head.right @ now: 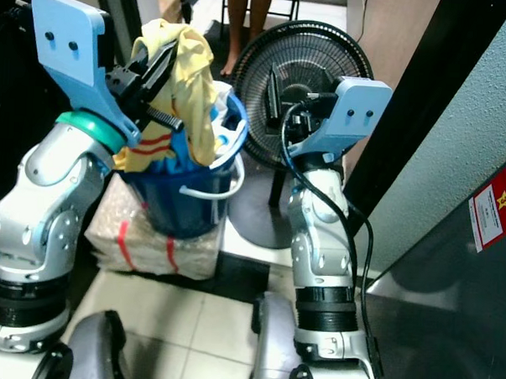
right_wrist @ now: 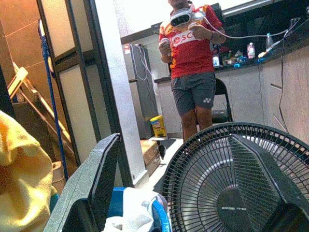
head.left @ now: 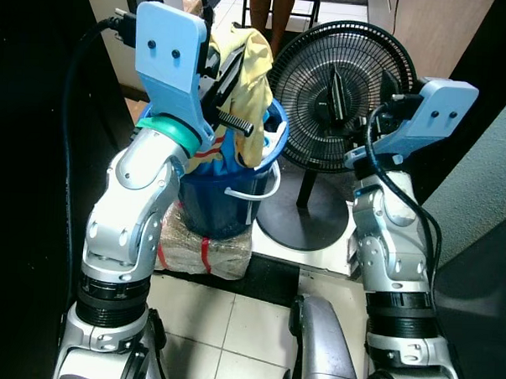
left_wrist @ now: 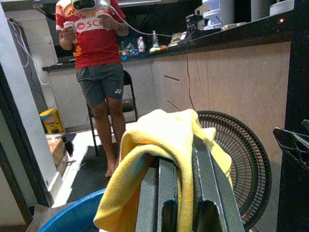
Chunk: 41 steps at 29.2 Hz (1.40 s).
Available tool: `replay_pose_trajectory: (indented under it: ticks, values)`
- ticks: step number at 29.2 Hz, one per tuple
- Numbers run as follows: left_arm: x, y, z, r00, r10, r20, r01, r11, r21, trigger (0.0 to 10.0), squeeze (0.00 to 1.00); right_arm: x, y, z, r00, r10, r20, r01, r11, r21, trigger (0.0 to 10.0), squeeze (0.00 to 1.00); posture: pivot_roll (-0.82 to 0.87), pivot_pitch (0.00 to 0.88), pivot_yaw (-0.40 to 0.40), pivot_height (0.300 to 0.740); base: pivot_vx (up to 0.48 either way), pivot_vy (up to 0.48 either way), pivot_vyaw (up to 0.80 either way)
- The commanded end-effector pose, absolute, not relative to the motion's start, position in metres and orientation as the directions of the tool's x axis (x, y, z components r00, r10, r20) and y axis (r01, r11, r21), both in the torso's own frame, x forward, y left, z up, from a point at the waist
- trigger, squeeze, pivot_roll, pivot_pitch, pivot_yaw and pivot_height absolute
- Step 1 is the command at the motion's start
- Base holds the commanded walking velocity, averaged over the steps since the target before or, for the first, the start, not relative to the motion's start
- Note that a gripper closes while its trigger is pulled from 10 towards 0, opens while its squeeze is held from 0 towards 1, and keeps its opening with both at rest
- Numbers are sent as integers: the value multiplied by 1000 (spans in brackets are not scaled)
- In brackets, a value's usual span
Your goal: Clothes washing
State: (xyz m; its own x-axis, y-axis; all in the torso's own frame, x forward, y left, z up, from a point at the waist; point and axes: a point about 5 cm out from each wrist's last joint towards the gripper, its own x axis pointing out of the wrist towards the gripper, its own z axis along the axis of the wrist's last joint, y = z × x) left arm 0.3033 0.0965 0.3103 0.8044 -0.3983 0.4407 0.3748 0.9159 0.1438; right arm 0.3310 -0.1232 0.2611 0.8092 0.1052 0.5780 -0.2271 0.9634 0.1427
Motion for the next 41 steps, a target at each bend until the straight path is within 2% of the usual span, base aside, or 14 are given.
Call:
replay_pose_trajectory:
  ticks: [1,8,37,41]
  values:
    - [305,96,306,810,-400,428,377,915,141,10000,0,329,-121,257,818,114,563,-229,963,139,10000,0,-41,0,45,557,0,0,0]
    - [305,93,304,811,-403,424,382,914,139,10000,0,329,-118,256,822,125,556,-239,961,138,10000,0,-41,0,43,591,0,0,0]
    - [308,93,297,823,-403,400,378,915,143,10000,0,327,-120,258,823,116,556,-232,962,143,10000,0,-43,0,46,681,0,0,0]
    - [309,95,291,833,-403,380,372,915,155,10000,0,328,-118,258,822,123,555,-240,960,142,10000,0,-40,0,46,705,0,0,0]
